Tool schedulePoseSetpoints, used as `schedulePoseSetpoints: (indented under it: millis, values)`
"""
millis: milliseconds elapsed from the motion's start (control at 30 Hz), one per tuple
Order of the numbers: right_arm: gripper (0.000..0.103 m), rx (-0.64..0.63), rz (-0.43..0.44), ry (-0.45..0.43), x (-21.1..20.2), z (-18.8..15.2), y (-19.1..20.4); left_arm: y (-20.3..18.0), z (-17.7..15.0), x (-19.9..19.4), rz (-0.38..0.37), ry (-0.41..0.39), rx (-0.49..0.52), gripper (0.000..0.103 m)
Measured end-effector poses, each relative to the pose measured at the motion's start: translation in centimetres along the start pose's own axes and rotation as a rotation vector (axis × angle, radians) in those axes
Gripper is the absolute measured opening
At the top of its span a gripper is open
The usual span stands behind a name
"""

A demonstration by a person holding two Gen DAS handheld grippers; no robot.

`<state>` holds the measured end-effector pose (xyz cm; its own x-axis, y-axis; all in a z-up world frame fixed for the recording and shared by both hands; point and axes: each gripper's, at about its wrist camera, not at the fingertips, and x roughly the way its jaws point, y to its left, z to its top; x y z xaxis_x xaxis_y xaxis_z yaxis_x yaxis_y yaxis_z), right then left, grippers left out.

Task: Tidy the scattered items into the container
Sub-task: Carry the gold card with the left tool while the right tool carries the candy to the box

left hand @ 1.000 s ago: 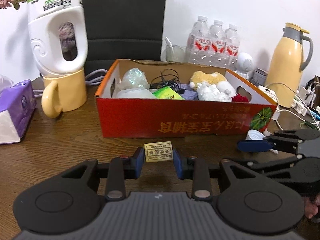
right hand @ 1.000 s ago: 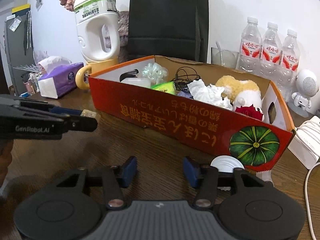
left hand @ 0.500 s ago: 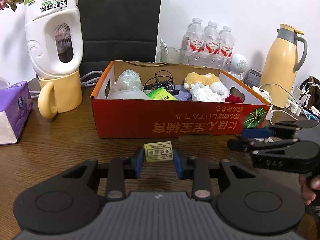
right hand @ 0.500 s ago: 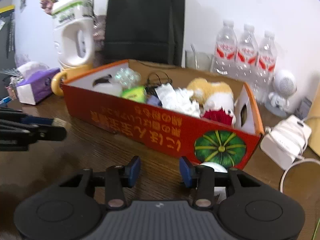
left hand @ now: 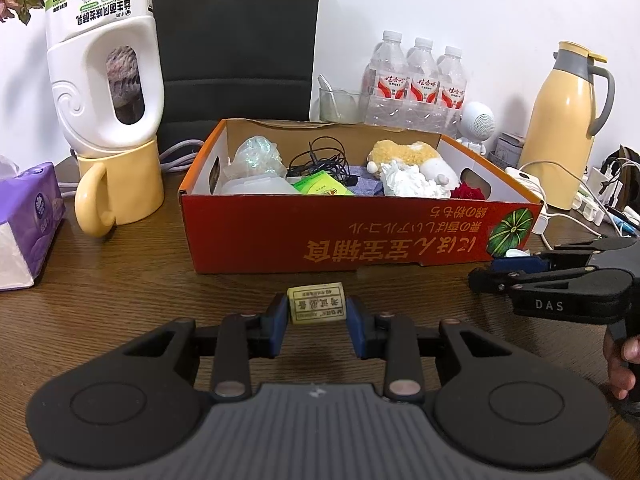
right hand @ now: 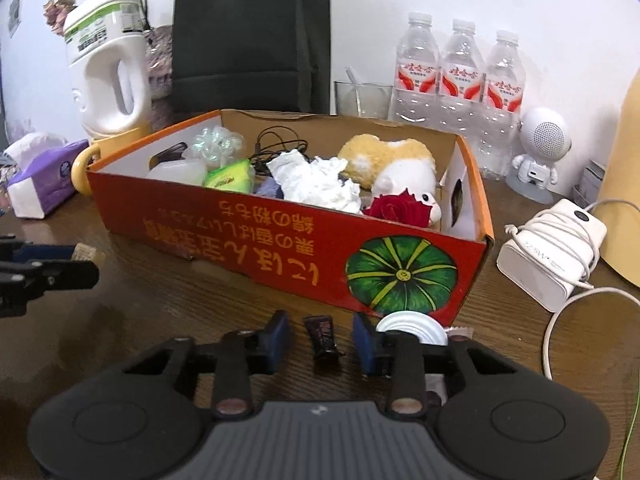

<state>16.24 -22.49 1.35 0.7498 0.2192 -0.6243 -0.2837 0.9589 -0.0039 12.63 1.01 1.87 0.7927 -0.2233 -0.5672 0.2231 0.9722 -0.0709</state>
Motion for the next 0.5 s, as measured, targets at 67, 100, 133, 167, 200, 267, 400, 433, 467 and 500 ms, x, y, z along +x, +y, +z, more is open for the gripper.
schedulePoseSetpoints:
  millis: [67,100,133,167,200,267,400,433,467,500]
  values:
    - [0.021,-0.017,0.01,0.006,-0.2,0.0,0.3,0.0,0.0,0.0,-0.001,-0.002,0.002,0.032]
    - [0.021,-0.018,0.008,0.01,-0.2,0.0,0.4,0.0,0.0,0.0,0.0,-0.003,0.006,0.032]
    - [0.02,-0.001,0.007,0.016,-0.1,0.1,0.3,-0.1,-0.1,0.0,0.002,-0.004,0.01,0.032]
    - [0.016,0.027,0.006,0.021,-0.1,0.2,0.2,-0.2,-0.1,0.0,0.005,-0.005,0.017,0.032]
    - [0.01,0.038,-0.001,0.025,-0.1,0.2,0.2,-0.4,-0.1,0.1,0.009,-0.005,0.022,0.032]
    - [0.009,0.041,-0.011,0.035,-0.3,0.2,0.6,-0.6,-0.1,-0.2,0.005,-0.013,0.017,0.032]
    - [0.008,0.09,0.004,0.023,-1.5,-0.3,1.5,-1.2,-0.3,-1.4,-0.011,-0.03,-0.007,0.032]
    - [0.008,0.096,0.003,0.007,-2.3,-0.4,1.9,-1.5,-0.6,-2.0,-0.015,-0.034,-0.015,0.032]
    - [0.008,0.102,0.005,-0.015,-3.3,-0.5,2.2,-1.6,-1.0,-2.5,-0.018,-0.037,-0.021,0.032]
    - [0.008,0.111,0.009,-0.041,-4.3,-0.6,2.5,-1.9,-1.2,-3.0,-0.019,-0.039,-0.024,0.032]
